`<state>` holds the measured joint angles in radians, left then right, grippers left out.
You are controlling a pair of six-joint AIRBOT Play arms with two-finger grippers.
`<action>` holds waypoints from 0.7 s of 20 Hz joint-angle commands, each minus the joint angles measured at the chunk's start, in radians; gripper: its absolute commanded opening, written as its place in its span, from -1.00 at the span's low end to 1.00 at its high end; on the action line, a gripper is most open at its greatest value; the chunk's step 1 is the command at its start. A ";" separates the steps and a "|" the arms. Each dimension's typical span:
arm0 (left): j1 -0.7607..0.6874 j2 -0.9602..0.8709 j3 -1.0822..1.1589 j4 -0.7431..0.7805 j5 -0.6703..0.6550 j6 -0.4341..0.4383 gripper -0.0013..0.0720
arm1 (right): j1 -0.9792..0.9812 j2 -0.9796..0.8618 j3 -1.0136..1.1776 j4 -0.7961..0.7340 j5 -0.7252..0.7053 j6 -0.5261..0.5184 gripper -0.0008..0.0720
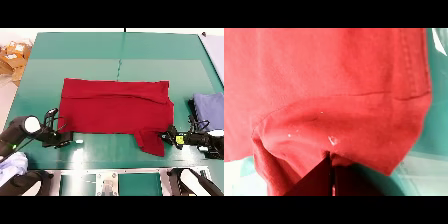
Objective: Fold the shirts.
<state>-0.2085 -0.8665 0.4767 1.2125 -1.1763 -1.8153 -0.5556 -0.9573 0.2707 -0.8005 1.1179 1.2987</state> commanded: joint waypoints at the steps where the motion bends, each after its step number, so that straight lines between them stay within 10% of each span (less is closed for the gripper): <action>1: 0.001 0.172 -0.022 0.087 -0.123 -0.134 -0.91 | 0.000 0.001 0.000 0.009 -0.004 -0.002 -0.93; 6: 0.001 0.528 -0.236 0.039 0.202 -0.435 -0.89 | 0.000 0.001 0.000 0.042 -0.003 -0.021 -0.93; 8: 0.001 0.493 -0.353 -0.124 0.459 -0.446 0.72 | 0.000 0.001 0.000 0.049 -0.003 -0.021 -0.93; 14: 0.000 0.233 -0.438 -0.330 0.919 -0.377 0.67 | 0.000 0.001 0.000 0.053 -0.002 -0.021 -0.93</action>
<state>-0.2085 -0.5377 0.0753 0.9627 -0.5037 -2.1960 -0.5552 -0.9573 0.2707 -0.7536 1.1149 1.2789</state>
